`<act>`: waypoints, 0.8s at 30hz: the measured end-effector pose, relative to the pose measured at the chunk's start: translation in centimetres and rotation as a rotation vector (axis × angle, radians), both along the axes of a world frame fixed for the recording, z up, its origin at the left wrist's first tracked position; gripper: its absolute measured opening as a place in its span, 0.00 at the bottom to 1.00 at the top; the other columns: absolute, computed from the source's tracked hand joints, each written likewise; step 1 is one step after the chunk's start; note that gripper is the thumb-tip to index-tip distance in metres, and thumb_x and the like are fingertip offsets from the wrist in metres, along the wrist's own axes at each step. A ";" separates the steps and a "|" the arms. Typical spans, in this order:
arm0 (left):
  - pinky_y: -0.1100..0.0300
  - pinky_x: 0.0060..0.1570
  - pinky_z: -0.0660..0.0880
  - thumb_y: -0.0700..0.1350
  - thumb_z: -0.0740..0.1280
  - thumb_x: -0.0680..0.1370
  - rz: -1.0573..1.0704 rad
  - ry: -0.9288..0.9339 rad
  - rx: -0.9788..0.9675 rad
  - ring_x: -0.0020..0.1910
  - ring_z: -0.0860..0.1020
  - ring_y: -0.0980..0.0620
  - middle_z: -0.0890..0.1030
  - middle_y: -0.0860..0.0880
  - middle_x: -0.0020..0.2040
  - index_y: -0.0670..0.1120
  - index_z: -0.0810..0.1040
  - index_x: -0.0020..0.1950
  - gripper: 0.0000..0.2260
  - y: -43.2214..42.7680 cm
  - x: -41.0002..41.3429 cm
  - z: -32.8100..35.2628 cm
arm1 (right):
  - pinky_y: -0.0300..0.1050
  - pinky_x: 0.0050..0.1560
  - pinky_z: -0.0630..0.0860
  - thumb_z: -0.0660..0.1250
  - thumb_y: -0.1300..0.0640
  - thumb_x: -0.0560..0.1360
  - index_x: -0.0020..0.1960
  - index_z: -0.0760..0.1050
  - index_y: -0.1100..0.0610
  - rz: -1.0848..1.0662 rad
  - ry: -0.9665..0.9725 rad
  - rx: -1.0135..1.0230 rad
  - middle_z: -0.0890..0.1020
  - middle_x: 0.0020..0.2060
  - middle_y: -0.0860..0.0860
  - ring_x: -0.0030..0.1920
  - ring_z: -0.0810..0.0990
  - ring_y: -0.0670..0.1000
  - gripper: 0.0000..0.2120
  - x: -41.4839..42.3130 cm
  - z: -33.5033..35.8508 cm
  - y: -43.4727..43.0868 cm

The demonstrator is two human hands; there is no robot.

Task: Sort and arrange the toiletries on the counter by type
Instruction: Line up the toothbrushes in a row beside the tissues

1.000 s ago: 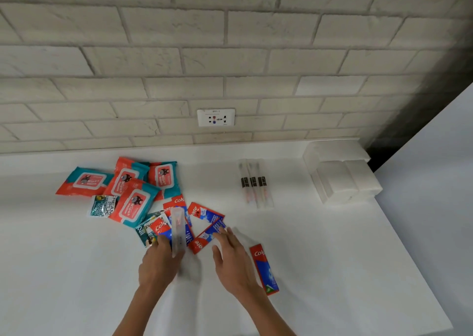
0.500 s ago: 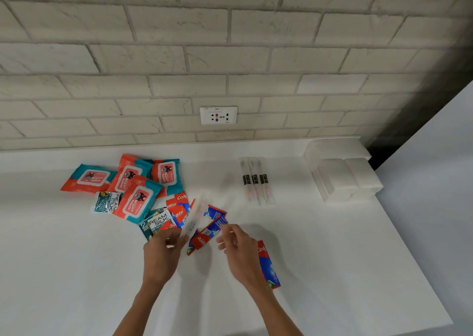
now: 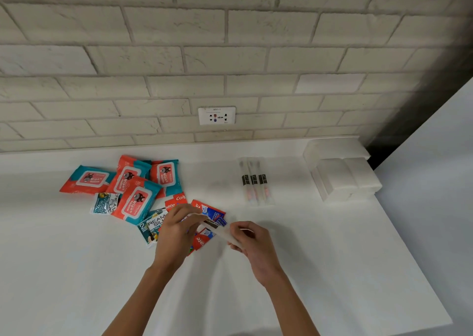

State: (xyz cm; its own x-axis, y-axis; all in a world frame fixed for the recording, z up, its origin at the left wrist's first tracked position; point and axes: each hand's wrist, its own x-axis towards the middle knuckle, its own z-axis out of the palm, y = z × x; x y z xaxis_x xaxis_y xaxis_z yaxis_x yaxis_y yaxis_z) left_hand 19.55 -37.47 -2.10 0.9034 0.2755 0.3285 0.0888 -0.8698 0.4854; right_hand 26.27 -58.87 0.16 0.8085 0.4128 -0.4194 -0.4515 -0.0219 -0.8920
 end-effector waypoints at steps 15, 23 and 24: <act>0.50 0.61 0.81 0.46 0.68 0.82 0.322 0.064 -1.006 0.60 0.82 0.52 0.80 0.52 0.64 0.53 0.72 0.72 0.18 -3.8 3.9 0.1 | 0.59 0.60 0.85 0.81 0.57 0.76 0.57 0.87 0.51 0.035 -0.058 -0.100 0.90 0.51 0.51 0.53 0.89 0.54 0.10 1.0 -2.1 -0.4; 0.48 0.53 0.84 0.52 0.71 0.80 0.354 0.165 -1.364 0.50 0.86 0.44 0.87 0.44 0.47 0.39 0.82 0.53 0.16 -3.2 8.1 -0.3 | 0.46 0.54 0.85 0.79 0.49 0.76 0.49 0.88 0.48 0.132 -0.262 -0.406 0.89 0.43 0.41 0.46 0.88 0.42 0.05 2.7 -3.1 -0.1; 0.49 0.53 0.84 0.51 0.71 0.80 0.347 0.173 -1.361 0.50 0.86 0.43 0.87 0.44 0.47 0.39 0.83 0.53 0.15 -3.0 8.8 -0.3 | 0.45 0.52 0.85 0.79 0.48 0.76 0.49 0.87 0.49 0.154 -0.279 -0.440 0.89 0.42 0.41 0.45 0.88 0.42 0.06 3.1 -3.1 -0.1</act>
State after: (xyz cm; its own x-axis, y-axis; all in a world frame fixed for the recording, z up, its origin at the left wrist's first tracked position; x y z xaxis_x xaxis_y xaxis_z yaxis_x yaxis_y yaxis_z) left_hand 28.31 -40.51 -2.38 0.7263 0.4953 -0.4766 0.3423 0.3407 0.8756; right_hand 29.37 -58.99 -2.91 0.8578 0.3692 -0.3577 -0.1613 -0.4673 -0.8693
